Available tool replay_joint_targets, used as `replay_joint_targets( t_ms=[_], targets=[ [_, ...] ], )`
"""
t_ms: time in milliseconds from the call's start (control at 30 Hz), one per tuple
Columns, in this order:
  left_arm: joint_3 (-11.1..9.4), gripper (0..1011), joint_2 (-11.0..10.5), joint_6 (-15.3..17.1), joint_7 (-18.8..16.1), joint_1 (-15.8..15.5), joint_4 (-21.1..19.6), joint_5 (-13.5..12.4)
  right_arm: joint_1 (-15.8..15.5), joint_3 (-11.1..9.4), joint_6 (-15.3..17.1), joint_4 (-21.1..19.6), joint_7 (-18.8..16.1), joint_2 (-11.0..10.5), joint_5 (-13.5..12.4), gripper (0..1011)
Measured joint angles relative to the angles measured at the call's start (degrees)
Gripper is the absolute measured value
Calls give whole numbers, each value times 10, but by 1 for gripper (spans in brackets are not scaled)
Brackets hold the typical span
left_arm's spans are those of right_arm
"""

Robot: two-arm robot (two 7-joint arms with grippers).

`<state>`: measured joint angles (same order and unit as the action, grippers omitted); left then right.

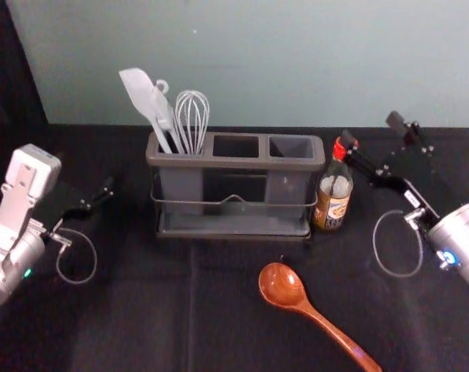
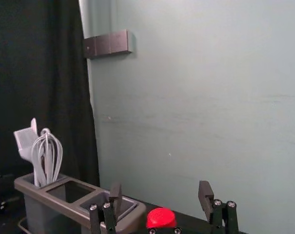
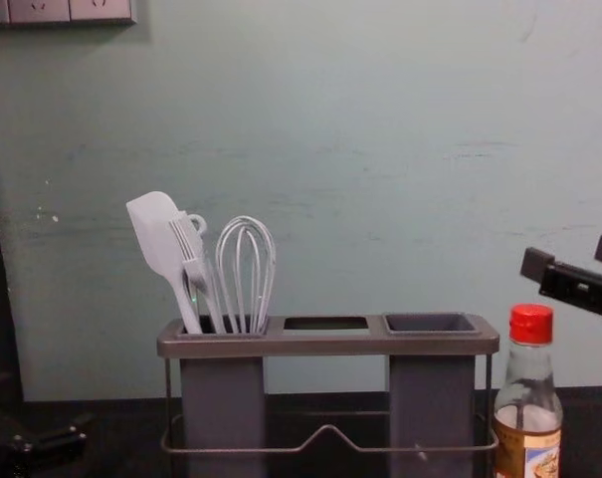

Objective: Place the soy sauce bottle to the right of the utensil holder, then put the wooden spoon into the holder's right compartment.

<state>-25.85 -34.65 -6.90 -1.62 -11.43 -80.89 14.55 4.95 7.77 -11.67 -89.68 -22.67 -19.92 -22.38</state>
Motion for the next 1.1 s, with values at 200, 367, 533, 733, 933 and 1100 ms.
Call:
replay_joint_targets(
  t_ms=[200,367,533,733,933,1100],
  targets=[
    [0,1000,0,0,0,0,0,0,-28,0,20,-33,11,-12,8,1004],
    [0,1000,0,0,0,0,0,0,-79,9,32,-75,16,-35,36,1004],
    [0,1000,0,0,0,0,0,0,-96,7,-3,-76,17,-34,45,1004],
    [0,1000,0,0,0,0,0,0,-93,8,2,-76,17,-34,44,1004],
    [0,1000,0,0,0,0,0,0,-92,8,5,-75,17,-34,44,1004],
    [0,1000,0,0,0,0,0,0,-91,9,7,-75,17,-35,44,1004]
  ],
)
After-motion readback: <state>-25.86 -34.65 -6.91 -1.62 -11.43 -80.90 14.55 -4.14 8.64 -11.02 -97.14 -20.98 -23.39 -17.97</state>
